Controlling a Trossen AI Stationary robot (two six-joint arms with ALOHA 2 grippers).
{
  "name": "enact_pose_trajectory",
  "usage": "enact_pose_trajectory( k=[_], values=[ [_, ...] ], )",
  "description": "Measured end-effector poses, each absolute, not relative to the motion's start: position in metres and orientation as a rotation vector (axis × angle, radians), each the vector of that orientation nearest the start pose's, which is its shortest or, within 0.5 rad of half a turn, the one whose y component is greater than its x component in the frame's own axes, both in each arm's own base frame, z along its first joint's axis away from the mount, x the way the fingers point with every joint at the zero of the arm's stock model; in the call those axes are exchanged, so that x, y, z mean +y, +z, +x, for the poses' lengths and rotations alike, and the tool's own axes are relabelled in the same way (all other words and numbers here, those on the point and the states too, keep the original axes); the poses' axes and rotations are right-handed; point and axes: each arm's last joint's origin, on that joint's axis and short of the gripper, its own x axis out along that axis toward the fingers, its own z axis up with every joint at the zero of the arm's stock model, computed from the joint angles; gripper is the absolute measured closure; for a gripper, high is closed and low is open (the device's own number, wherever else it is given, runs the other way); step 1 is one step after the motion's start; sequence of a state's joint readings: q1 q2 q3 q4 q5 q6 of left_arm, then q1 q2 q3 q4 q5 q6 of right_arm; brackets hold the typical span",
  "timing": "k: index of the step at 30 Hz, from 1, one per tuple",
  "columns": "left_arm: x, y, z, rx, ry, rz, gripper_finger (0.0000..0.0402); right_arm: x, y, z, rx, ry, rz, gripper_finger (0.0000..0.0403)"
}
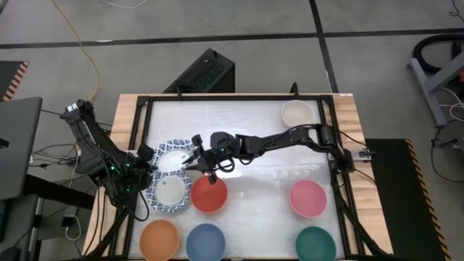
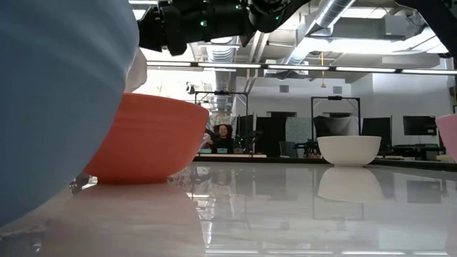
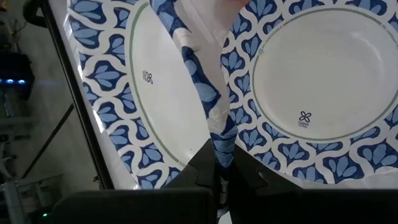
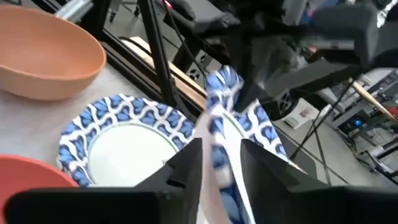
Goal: Nest bowls inside each other
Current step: Stack the blue patterned bowl into the blue patterned bowl
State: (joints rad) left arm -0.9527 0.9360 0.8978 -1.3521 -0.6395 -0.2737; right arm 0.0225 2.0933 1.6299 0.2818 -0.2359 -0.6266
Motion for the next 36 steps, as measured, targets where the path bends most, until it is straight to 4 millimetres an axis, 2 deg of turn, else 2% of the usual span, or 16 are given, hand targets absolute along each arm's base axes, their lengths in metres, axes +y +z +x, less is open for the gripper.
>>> enact_pose_trajectory(
  k=[7,12,20,25,36],
  values=[
    [-0.095,0.279,0.090,0.934,-0.111,0.787,0.0400,0.019,0.257,0.491,0.110,0.312,-0.602,0.0343],
    [-0.097,0.280,0.092,0.890,-0.100,0.794,0.0375,0.019,0.257,0.491,0.114,0.316,-0.600,0.0392],
    [-0.098,0.281,0.093,0.865,-0.045,0.697,0.0297,0.015,0.258,0.492,0.119,0.279,-0.604,0.0395],
    [-0.100,0.287,0.095,0.844,-0.026,0.594,0.0262,0.010,0.258,0.492,0.136,0.227,-0.609,0.0396],
    [-0.102,0.320,0.095,0.801,-0.034,0.344,0.0251,0.004,0.258,0.492,0.148,0.202,-0.609,0.0398]
  ],
)
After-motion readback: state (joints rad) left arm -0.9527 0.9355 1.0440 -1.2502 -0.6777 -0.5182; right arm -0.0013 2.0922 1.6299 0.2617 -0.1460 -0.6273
